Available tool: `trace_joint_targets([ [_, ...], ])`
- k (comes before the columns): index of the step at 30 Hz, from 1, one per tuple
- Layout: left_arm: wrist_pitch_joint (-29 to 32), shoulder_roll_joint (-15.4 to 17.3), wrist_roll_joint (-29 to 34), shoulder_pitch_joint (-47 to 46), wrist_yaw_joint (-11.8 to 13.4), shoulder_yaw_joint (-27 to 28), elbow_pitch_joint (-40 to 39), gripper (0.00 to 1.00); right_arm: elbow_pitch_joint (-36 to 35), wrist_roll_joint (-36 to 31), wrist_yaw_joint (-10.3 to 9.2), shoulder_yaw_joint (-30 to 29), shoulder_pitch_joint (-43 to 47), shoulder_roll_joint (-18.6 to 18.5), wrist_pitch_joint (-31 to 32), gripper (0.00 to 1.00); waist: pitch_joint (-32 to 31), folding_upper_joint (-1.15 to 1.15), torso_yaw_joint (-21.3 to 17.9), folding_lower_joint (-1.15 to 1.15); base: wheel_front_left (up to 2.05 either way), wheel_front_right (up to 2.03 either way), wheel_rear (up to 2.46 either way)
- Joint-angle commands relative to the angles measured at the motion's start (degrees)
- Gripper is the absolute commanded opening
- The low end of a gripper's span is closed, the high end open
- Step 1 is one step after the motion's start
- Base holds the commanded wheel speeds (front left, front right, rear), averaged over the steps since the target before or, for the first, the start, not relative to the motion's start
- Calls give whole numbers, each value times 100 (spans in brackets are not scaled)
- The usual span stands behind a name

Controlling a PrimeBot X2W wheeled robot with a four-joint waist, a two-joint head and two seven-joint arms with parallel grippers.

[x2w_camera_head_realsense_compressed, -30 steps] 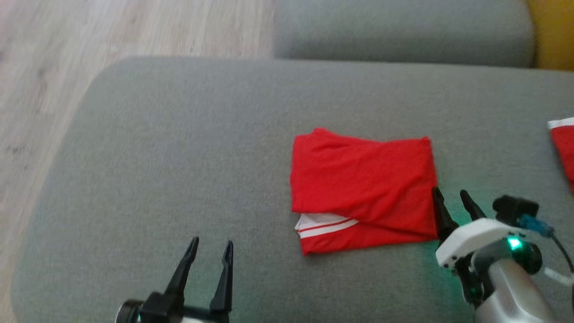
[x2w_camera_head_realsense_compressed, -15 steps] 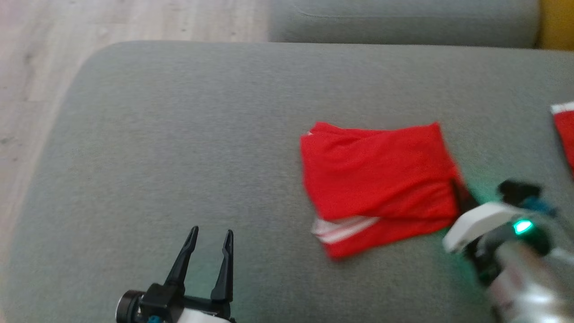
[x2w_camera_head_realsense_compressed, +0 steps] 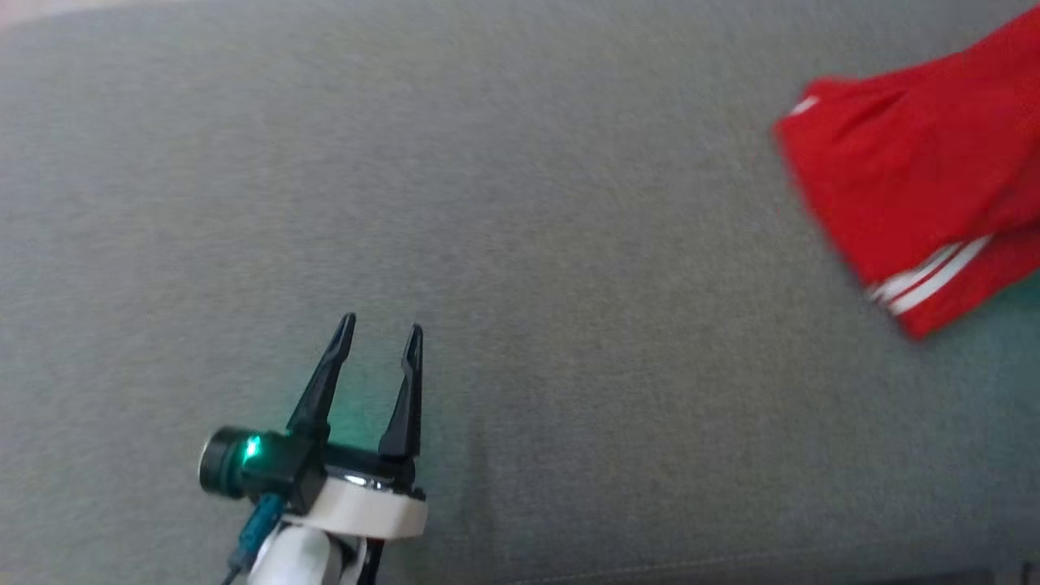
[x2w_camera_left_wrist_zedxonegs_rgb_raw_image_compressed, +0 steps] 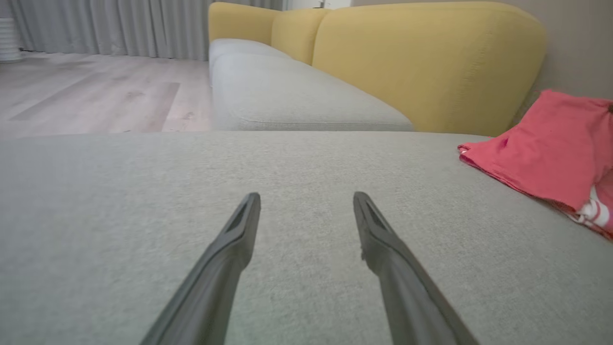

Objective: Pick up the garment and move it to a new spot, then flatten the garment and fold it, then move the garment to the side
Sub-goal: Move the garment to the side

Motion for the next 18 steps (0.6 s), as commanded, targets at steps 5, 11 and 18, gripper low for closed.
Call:
trace_joint_targets([
  [5, -30, -32, 119, -315, -76, 232, -170, 100, 219, -192, 39, -518, -180, -553, 31, 21, 389, 0, -409, -2, 0, 0, 0],
  [11, -30, -33, -36, -384, -15, 320, -178, 100, 463, -646, 39, -858, -76, -393, -211, 100, 109, 0, -394, -2, 0, 0, 0],
  [18, -30, -34, -511, -41, 312, 363, -126, 100, 97, -856, 39, -743, 812, 370, -529, 100, -957, 0, -28, -2, 0, 0, 0],
])
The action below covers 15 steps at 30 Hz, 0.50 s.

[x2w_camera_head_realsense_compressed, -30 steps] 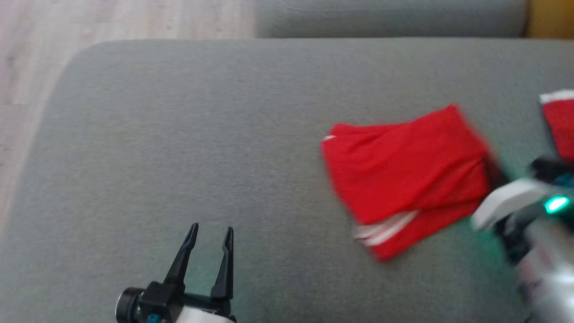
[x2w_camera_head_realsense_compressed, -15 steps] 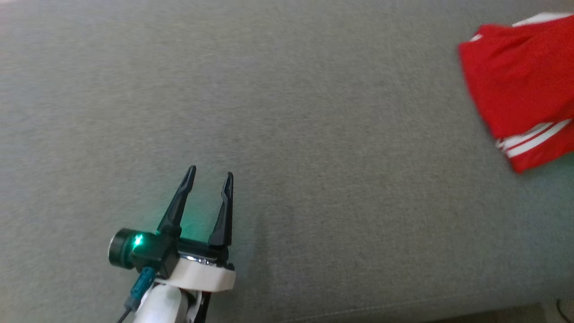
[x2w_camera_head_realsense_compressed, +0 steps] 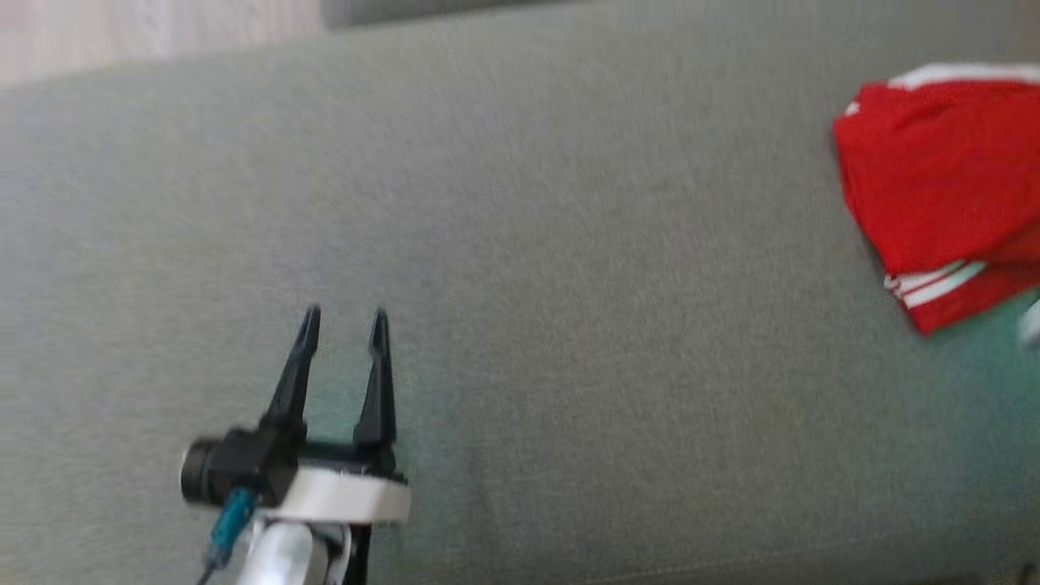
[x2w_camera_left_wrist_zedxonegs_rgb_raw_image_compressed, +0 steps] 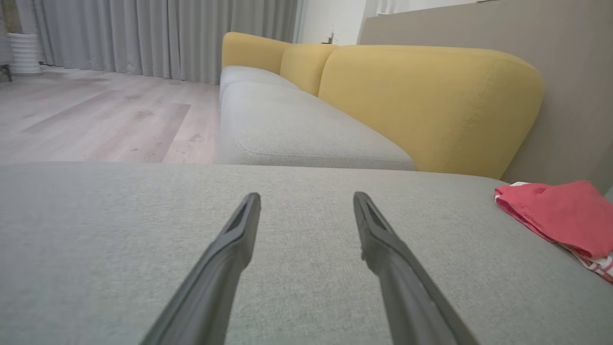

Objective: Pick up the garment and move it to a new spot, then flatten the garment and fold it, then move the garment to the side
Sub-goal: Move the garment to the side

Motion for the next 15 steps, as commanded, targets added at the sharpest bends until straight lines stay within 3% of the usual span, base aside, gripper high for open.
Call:
trace_joint_targets([
  [1, -29, -14, -56, 137, 82, 177, -94, 100, -292, 26, 39, 170, 358, 5, -113, 100, -681, 0, 338, 1, 0, 0, 0],
  [7, -29, -14, -128, 491, 137, 74, 206, 100, -1185, 107, 39, 348, 1658, 623, -197, 100, -1522, 0, 735, 1, 0, 0, 0],
  [15, -29, -14, -192, 829, 151, 182, 328, 100, -3848, -601, 39, 389, 3642, 1839, -203, 100, -2110, 0, 1025, 1, 0, 0, 0],
])
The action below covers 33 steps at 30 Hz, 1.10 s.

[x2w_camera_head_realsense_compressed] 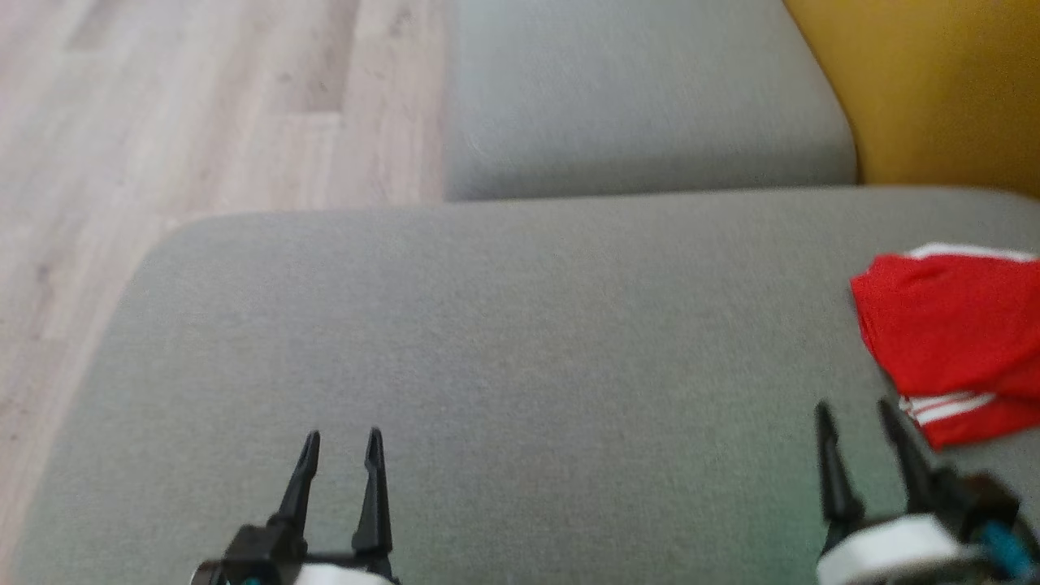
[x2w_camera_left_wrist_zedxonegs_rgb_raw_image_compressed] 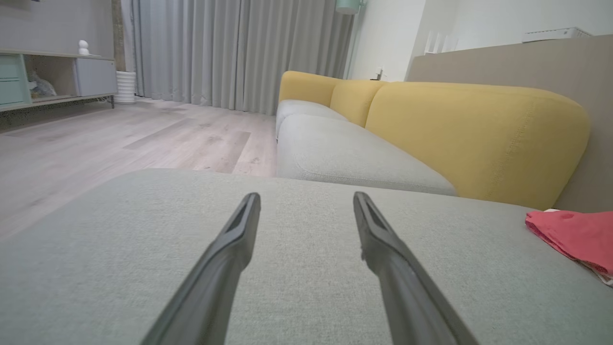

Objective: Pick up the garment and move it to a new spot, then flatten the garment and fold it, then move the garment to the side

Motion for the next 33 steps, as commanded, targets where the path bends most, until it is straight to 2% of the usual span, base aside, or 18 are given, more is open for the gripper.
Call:
trace_joint_targets([
  [1, -30, -14, 67, -108, 10, 210, -159, 100, -490, -205, 39, 149, 98, 23, -76, 100, -326, 0, 262, 1, 0, 0, 0],
  [6, -30, -15, 257, 99, 31, 230, -208, 100, -1111, -560, 39, 160, 824, 288, -77, 100, -496, 0, 279, 1, 0, 0, 0],
  [16, -30, -15, 572, 195, 58, 292, -154, 100, -1205, -557, 39, 161, 1083, 366, -77, 100, -574, 0, 315, 1, 0, 0, 0],
  [17, 0, 4, 561, 463, 52, 64, 6, 0, -992, -561, 0, 37, 1314, 417, -1, 0, -577, 0, 315, 1, 0, 0, 0],
  [20, 6, 3, 550, 569, 51, 27, 260, 0, -725, -551, -1, 48, 1364, 421, 14, 0, -578, 0, 317, 1, 0, 0, 0],
  [33, 246, 1, -359, 392, -60, 268, 229, 0, -712, 424, 3, -28, 1115, 415, 251, 0, -441, 0, 265, 1, 0, 0, 0],
])
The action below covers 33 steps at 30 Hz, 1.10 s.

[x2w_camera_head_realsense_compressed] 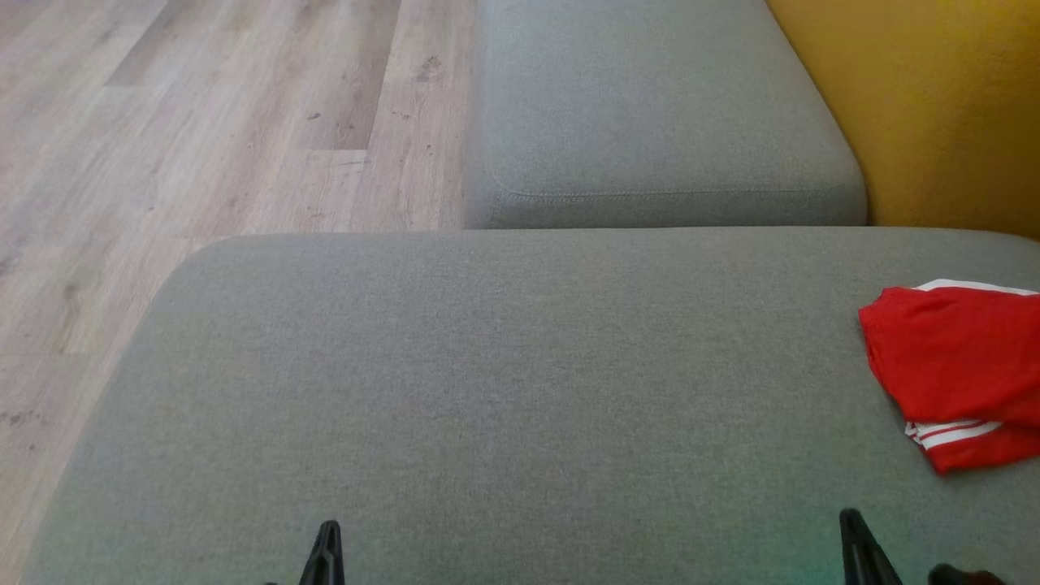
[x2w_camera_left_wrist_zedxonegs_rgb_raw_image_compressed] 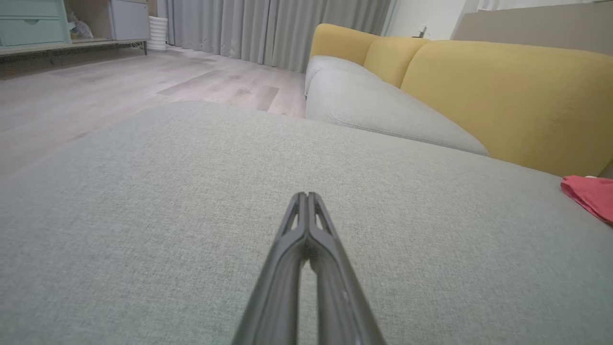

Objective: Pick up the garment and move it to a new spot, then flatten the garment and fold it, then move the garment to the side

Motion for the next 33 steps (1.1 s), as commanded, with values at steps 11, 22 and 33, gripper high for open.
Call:
trace_joint_targets([
  [11, 200, -8, -770, -460, -134, 251, -242, 0, -191, 835, 8, -84, -501, -11, 188, 0, 107, 0, -41, 0, 0, 0, 0],
  [22, 385, -9, -1484, -595, -222, 437, -273, 0, -185, 1603, 11, -138, -693, -16, 368, 0, 215, 0, -81, 0, 0, 0, 0],
  [33, 571, -11, -2197, -730, -310, 623, -303, 0, -178, 2368, 15, -193, -885, -20, 549, 0, 322, 0, -121, 0, 0, 0, 0],
])
